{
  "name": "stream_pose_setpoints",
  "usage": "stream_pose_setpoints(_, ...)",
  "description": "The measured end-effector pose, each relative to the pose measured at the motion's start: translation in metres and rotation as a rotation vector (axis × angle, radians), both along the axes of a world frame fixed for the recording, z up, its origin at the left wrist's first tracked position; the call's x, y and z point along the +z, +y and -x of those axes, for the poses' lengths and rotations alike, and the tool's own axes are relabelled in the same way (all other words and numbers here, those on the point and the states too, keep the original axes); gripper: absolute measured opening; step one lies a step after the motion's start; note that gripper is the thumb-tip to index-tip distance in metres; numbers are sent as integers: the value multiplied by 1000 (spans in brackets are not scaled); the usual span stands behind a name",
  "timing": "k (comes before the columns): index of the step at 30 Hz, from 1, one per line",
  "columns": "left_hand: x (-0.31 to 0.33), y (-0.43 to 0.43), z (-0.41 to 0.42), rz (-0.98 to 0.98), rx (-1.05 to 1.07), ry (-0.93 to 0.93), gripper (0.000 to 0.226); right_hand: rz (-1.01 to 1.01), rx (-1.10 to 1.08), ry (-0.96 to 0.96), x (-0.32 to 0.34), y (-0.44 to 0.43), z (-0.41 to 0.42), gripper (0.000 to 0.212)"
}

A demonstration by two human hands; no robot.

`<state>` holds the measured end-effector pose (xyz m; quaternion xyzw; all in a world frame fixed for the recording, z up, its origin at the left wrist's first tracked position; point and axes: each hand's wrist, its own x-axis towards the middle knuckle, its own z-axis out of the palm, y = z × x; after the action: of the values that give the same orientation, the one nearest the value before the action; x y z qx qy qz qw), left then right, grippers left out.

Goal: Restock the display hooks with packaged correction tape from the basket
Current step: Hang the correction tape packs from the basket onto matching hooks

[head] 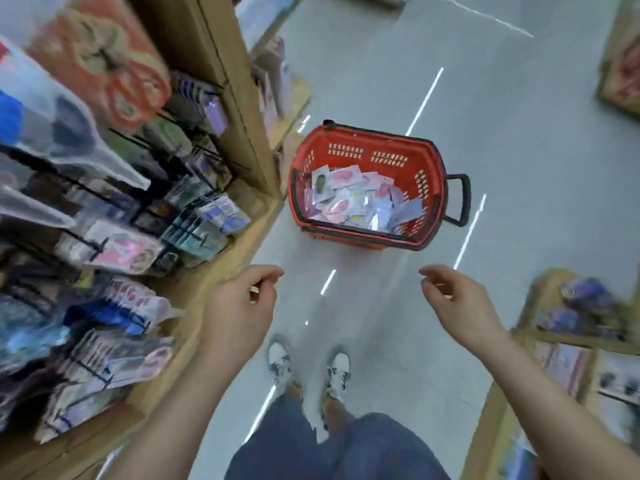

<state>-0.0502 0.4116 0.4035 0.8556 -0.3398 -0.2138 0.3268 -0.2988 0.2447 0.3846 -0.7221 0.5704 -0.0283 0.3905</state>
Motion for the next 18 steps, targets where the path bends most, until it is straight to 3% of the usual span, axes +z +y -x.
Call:
stream_pose_setpoints(9, -101, -181, -32, -135, -168, 153, 26, -81, -135, 81, -82, -123, -22, 25)
stream_pose_setpoints(18, -273, -337, -54, -436, -413, 220, 33, -58, 226, 382, -240, -270, -67, 53)
